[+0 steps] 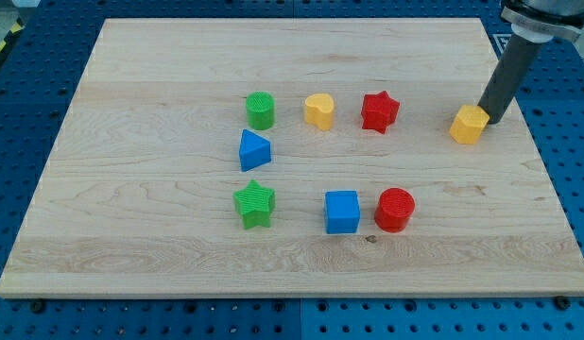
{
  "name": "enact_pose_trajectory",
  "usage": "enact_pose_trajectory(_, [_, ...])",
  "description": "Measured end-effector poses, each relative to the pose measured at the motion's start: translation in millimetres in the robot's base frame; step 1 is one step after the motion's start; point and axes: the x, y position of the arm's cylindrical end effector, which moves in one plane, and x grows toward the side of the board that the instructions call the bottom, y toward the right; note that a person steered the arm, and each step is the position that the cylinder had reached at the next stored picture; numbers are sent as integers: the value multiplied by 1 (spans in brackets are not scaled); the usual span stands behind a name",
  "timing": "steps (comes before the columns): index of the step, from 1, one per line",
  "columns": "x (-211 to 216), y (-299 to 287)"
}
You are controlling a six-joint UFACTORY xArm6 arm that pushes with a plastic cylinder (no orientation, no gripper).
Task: Move the yellow hexagon in between the red star and red circle
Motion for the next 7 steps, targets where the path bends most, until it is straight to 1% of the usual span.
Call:
enact_pose_trajectory(3, [4, -48])
enact_pose_trajectory(5, [39, -58])
enact_pose_trajectory(6, [47, -68])
enact_pose_trajectory(7, [53, -57])
